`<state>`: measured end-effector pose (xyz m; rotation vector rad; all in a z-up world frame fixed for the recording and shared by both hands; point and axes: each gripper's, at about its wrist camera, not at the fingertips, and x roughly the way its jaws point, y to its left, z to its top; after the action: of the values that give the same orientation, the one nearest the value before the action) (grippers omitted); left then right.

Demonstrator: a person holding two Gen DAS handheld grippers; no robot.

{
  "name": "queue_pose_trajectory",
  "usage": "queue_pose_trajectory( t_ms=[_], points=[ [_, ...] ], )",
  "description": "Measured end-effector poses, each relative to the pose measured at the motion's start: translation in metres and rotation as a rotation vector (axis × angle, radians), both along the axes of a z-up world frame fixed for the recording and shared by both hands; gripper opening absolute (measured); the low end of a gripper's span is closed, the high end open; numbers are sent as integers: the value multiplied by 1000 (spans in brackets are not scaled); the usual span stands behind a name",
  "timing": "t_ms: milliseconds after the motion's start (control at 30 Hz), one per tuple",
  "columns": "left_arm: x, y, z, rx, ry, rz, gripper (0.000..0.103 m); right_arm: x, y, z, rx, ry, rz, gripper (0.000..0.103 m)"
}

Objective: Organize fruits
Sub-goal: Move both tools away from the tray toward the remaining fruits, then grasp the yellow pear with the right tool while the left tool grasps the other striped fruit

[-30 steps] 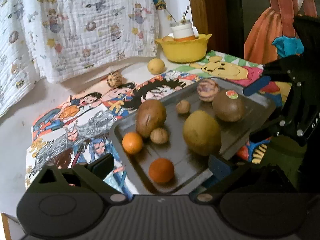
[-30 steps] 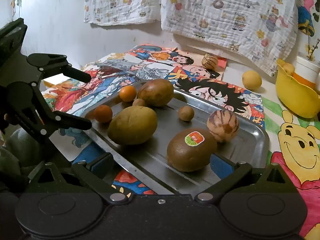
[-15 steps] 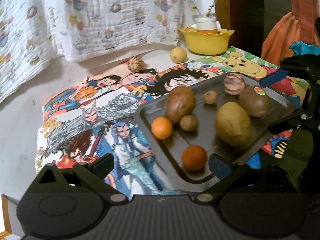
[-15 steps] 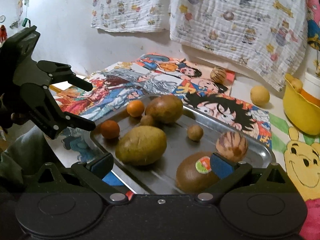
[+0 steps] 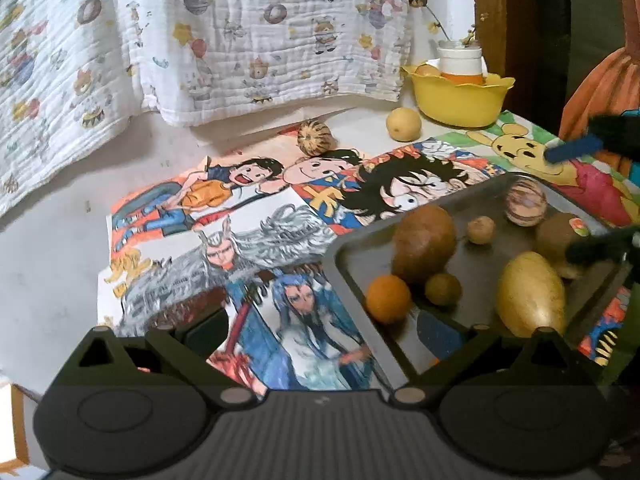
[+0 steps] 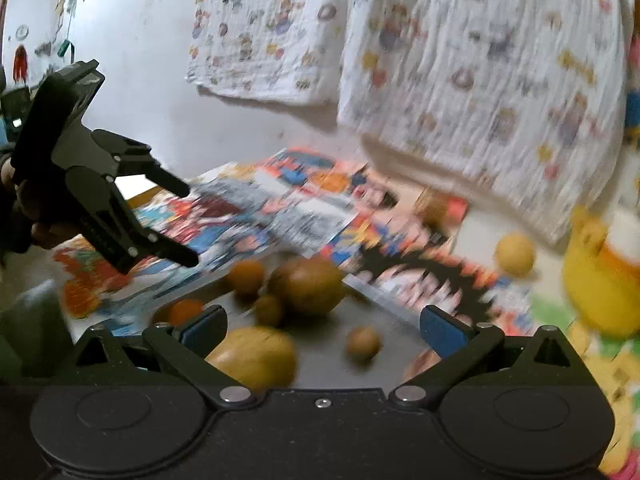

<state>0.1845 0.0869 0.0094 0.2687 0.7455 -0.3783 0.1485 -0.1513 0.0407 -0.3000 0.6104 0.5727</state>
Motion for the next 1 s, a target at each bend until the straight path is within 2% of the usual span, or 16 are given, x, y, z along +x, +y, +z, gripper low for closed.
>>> queue_pose_trajectory(
  t_ms=[233, 367, 533, 700, 800, 900, 1000],
  points=[
    [41, -9, 1, 11, -19, 14, 102, 44, -15, 6, -47, -82, -57, 102],
    [74, -16, 1, -5, -32, 37, 102, 87, -23, -3, -68, -93, -159, 102],
    [125, -31, -1, -14, -71, 52, 102, 148, -36, -17, -83, -76, -298, 102],
    [186, -45, -4, -72, -73, 60, 102, 208, -41, -40, -181, -24, -350, 102],
    [214, -51, -7, -128, -70, 76, 102, 233, -40, -56, -226, 9, -370, 102],
    [239, -61, -15, -136, -58, 82, 102, 247, -41, -67, -200, 32, -399, 102],
    [257, -72, -24, -128, -48, 82, 102, 258, -40, -78, -228, 30, -425, 102]
  ],
)
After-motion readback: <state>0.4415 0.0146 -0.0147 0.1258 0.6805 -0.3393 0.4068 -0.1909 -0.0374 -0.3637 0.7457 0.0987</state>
